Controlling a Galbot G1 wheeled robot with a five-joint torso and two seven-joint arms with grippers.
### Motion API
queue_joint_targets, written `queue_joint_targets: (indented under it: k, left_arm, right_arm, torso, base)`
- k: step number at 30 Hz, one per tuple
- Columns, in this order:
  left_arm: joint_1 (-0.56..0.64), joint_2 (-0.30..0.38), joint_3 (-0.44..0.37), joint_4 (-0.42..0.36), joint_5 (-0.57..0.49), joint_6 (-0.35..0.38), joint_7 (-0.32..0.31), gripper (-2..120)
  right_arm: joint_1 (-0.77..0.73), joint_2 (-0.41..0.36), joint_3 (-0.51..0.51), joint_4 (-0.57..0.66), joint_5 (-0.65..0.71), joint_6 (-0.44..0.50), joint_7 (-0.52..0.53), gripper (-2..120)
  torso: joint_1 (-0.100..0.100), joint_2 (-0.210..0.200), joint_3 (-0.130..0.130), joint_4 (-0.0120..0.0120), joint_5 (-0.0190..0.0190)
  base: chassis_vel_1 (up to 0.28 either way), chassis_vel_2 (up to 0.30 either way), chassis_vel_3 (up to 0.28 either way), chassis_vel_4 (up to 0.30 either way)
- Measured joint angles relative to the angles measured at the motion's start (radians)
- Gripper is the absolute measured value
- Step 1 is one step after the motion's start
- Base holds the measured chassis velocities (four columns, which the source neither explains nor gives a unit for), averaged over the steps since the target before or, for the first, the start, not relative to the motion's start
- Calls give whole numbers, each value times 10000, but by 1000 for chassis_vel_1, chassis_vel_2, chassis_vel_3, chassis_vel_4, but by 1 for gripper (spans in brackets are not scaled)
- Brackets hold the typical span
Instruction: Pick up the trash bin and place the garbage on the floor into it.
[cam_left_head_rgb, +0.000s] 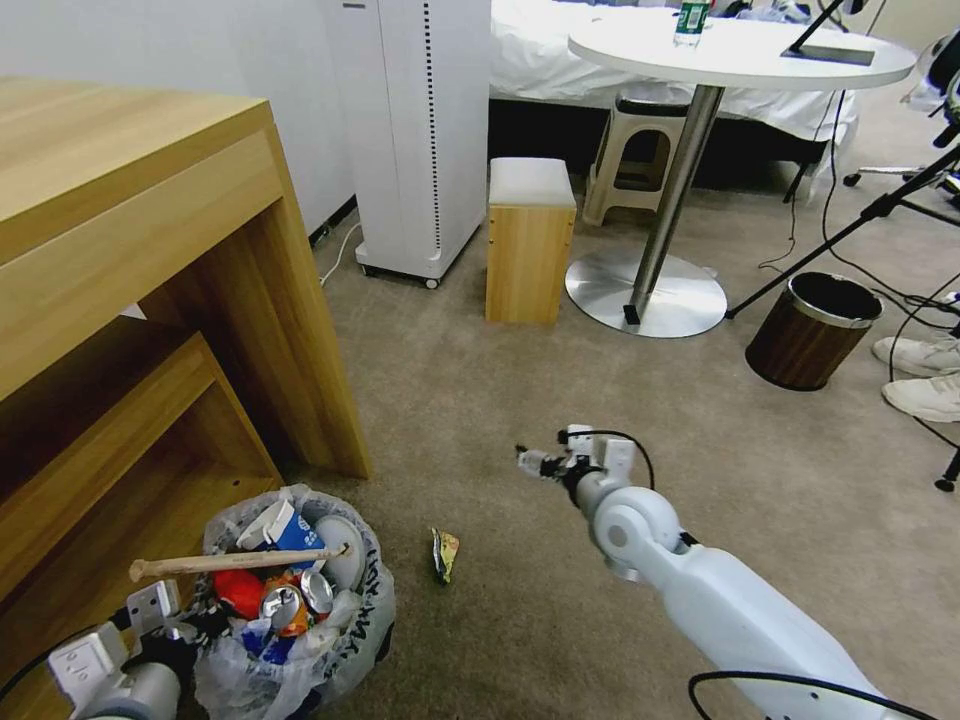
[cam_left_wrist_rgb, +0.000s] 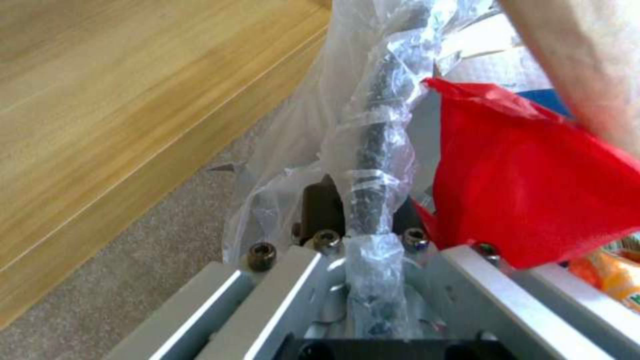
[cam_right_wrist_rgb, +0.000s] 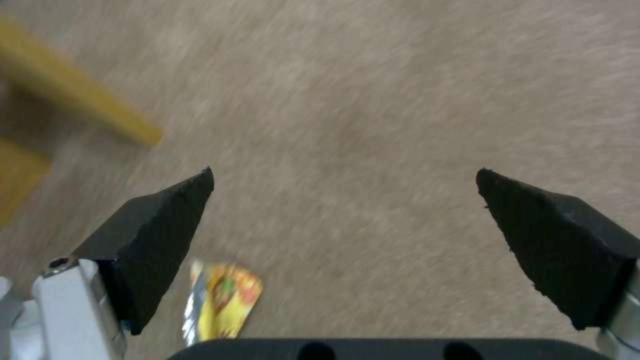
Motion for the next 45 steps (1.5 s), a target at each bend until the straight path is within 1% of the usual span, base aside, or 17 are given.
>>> queue_joint_targets:
  k: [4,5,8,10,11,12,14,15,16,18,19,22,30,33,35,40,45]
  left_arm:
    - [-47,-44,45,85,72,-29,7,0]
    - [-79,-77,78,122,112,-60,14,0]
    - [-95,-104,109,130,138,-81,22,0]
    - [-105,-140,124,130,152,-86,26,0]
    - [-107,-165,132,131,183,-93,26,0]
    - [-107,-165,132,131,183,-93,26,0]
    - [-105,-218,177,140,257,-112,30,0]
    - [-105,-238,199,147,286,-119,34,0]
    - [-105,-238,199,147,286,-119,34,0]
    - [-116,-262,228,166,333,-135,51,0]
    - [-116,-262,228,166,333,-135,51,0]
    - [-143,-253,212,171,334,-149,55,0]
    - [-160,-260,221,190,334,-209,63,0]
    - [-161,-264,233,190,334,-216,80,0]
    - [-166,-267,240,188,334,-220,96,0]
    - [-178,-284,257,183,337,-250,149,0]
    - [-178,-295,260,177,340,-266,170,0]
  right_arm:
    - [146,19,-332,-3,211,-97,-174,100]
    - [296,124,-603,-23,725,-126,-258,100]
    - [411,336,-792,-124,1057,-264,-188,100]
    - [569,815,-1075,-414,1257,-472,198,100]
    - [670,1238,-1190,-703,1354,-638,477,100]
    - [670,1238,-1190,-703,1354,-638,477,100]
    - [763,1885,-1339,-1232,1396,-759,801,100]
    - [774,2073,-1367,-1423,1396,-811,871,100]
    - [774,2073,-1367,-1423,1396,-811,871,100]
    - [757,2575,-1459,-2056,1283,-891,1037,100]
    - [757,2575,-1459,-2056,1283,-891,1037,100]
    - [707,2858,-1529,-2667,1055,-910,1112,97]
    - [779,3056,-1626,-3492,608,-866,919,92]
    - [831,3137,-1684,-3796,504,-842,817,89]
    - [868,3208,-1764,-3996,430,-810,753,84]
    - [938,3419,-2024,-4498,176,-696,570,76]
    - [974,3557,-2179,-4809,-76,-615,393,75]
  torso:
    - [0,1,0,-1,-1]
    - [0,0,0,-2,-2]
    - [0,1,0,-1,-2]
    - [0,0,0,-1,-1]
    - [0,0,0,0,-1]
    - [0,0,0,0,-1]
    - [0,1,0,2,-1]
    - [0,1,0,2,-1]
    - [0,1,0,2,-1]
    - [0,0,0,1,-1]
    - [0,0,0,1,-1]
    - [0,0,0,0,-1]
    - [0,0,0,-1,-1]
    - [0,0,0,-1,0]
    - [0,0,0,-1,0]
    - [0,0,0,-1,1]
    - [0,0,0,0,0]
  base:
    - [0,0,0,0]
    - [0,0,0,0]
    - [0,0,0,0]
    - [0,0,0,0]
    - [0,0,0,0]
    - [0,0,0,0]
    - [0,0,0,0]
    - [0,0,0,0]
    - [0,0,0,0]
    - [0,0,0,0]
    - [0,0,0,0]
    - [0,0,0,0]
    - [0,0,0,0]
    - [0,0,0,0]
    - [0,0,0,0]
    - [0,0,0,0]
    - [0,0,0,0]
